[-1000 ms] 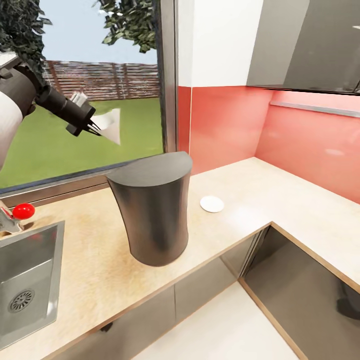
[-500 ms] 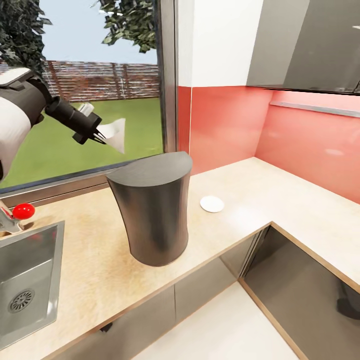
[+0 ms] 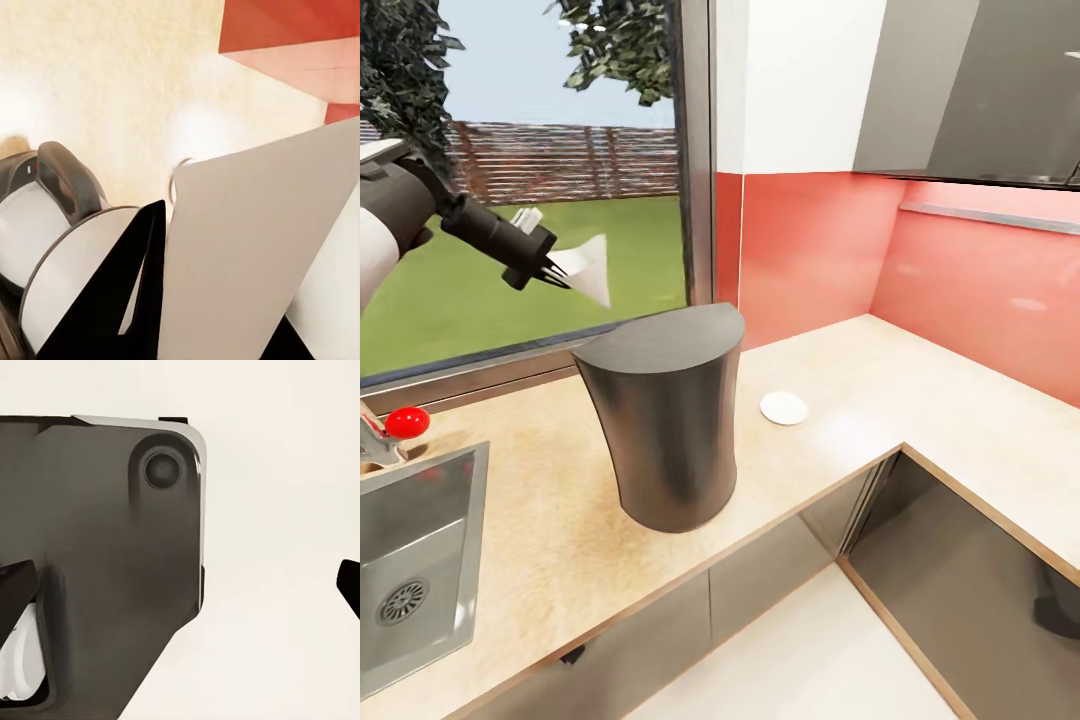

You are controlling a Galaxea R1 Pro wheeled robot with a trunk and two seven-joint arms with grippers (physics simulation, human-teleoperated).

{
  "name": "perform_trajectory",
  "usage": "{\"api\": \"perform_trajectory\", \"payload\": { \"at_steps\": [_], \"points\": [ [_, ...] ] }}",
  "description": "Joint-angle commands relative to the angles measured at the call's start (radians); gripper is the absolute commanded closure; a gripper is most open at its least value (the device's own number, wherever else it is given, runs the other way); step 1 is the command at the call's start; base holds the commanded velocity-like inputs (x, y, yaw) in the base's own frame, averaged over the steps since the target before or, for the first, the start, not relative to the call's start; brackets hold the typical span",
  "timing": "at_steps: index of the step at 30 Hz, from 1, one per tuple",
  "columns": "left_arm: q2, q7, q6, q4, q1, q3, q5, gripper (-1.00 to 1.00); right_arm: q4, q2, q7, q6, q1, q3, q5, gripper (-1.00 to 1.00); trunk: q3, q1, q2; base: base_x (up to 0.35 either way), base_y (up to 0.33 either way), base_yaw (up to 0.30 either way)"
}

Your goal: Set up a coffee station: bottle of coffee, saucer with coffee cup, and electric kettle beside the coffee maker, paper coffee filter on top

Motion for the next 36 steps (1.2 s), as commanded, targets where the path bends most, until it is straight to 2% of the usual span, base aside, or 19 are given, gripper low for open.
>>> {"api": "perform_trajectory", "payload": {
  "at_steps": [1,5,6,13,22,31,36],
  "points": [
    [0.006,0.008,0.006,0.004,-0.001,0.003,0.009,1.00,0.000,0.001,0.000,-0.003,0.000,-0.008,0.008,-1.00,-0.002,0.001,-0.002,0.000,0.000,0.000],
    [0.020,0.009,0.006,0.027,-0.001,0.024,0.009,1.00,0.000,0.001,0.000,-0.003,0.000,-0.008,0.008,-1.00,-0.002,0.001,-0.002,0.000,0.000,0.000],
    [0.019,0.009,0.006,0.072,-0.001,0.036,0.009,1.00,0.000,0.001,0.000,-0.003,0.000,-0.008,0.008,-1.00,-0.002,0.001,-0.002,-0.020,0.000,0.000],
    [0.009,0.010,0.006,0.072,0.000,0.036,0.008,1.00,0.000,0.001,0.000,-0.003,0.000,-0.008,0.008,-1.00,-0.002,0.001,-0.002,-0.194,0.044,0.000],
    [0.002,0.015,0.004,0.070,0.001,0.030,0.000,1.00,0.000,0.002,0.000,-0.003,0.000,-0.008,0.008,-1.00,-0.002,0.001,-0.002,-0.274,0.188,0.000],
    [0.006,0.016,0.004,0.068,-0.004,0.028,-0.006,1.00,0.000,0.002,0.000,-0.003,0.000,-0.008,0.008,-1.00,-0.002,0.001,-0.002,-0.043,0.035,0.000],
    [0.002,0.013,0.004,0.068,-0.053,0.031,-0.006,1.00,0.000,0.002,0.000,-0.004,0.000,-0.008,0.009,-1.00,-0.002,0.001,-0.002,-0.002,0.001,0.000]
  ]
}}
